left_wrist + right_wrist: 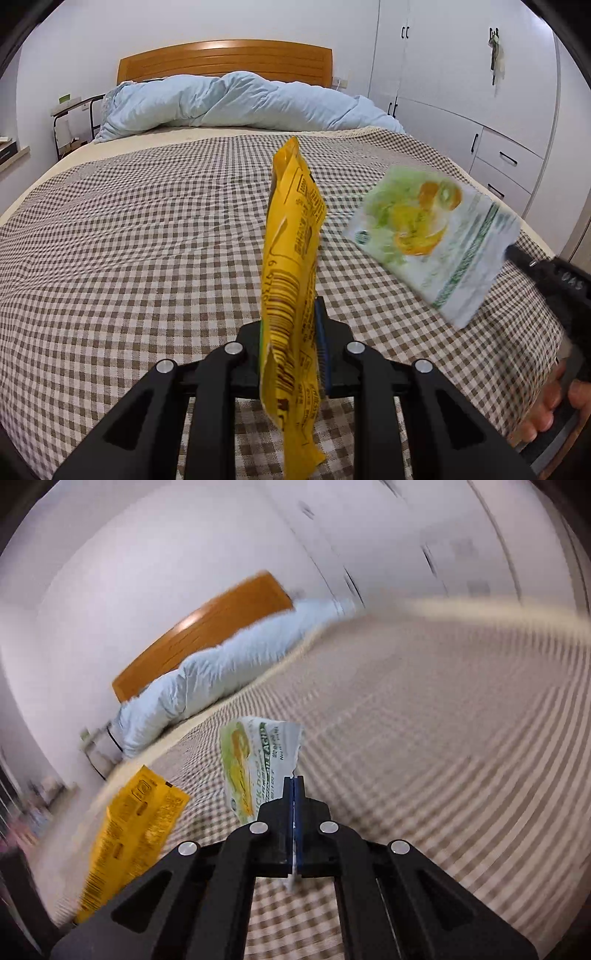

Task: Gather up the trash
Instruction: 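Grasp the white-green dog food packet with the right tool while the left holds the chip bag, then carry the chip bag and dog food packet from the bed over the bin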

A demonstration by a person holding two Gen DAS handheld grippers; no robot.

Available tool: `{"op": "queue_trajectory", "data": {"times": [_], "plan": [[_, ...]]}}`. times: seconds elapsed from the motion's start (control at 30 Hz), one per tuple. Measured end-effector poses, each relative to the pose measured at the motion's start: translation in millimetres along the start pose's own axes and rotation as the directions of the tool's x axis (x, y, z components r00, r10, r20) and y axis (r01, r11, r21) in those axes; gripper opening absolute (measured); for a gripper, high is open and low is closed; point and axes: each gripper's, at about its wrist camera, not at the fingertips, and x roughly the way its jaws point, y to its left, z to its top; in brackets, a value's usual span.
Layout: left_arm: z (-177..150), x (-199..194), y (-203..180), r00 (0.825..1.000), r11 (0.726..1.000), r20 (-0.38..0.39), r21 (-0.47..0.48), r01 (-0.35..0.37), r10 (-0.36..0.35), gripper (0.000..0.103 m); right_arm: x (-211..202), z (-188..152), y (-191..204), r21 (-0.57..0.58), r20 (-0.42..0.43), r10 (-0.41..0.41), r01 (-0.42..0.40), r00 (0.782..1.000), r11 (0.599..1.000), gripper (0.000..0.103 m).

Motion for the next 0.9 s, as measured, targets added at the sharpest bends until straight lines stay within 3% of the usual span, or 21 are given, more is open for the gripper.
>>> {"op": "queue_trajectory", "data": {"times": [0.13,0.23,0.33,0.53,0.9], "plan": [[-1,-4,-2,1.0,1.0,0.004,0.012,0.003,-0.003,0.018,-22,-2,36,-0.28,0.101,-0.027,0.055,0.995,0.958,0.001],[-2,-6,-5,1.0,1.0,0.003,0.027,0.003,-0.003,0.018,-17,-14,50,-0.42,0.068,-0.021,0.047,0.997,0.906,0.001],[-4,-10,-4,1.0,0.999,0.007,0.033,0.001,-0.001,0.018,-12,-29,51,-0.49,0.011,-0.033,0.034,0.999,0.871,0.001],[-3,-16,4,1.0,1.0,0.02,0.027,-0.008,0.008,0.018,-7,-44,54,-0.579,-0.022,-0.002,-0.011,1.0,0.816,0.001],[-1,-13,2,1.0,1.0,0.011,0.027,-0.003,0.003,0.018,9,-40,49,-0.529,-0.09,0.016,-0.062,0.996,0.846,0.003]]}}
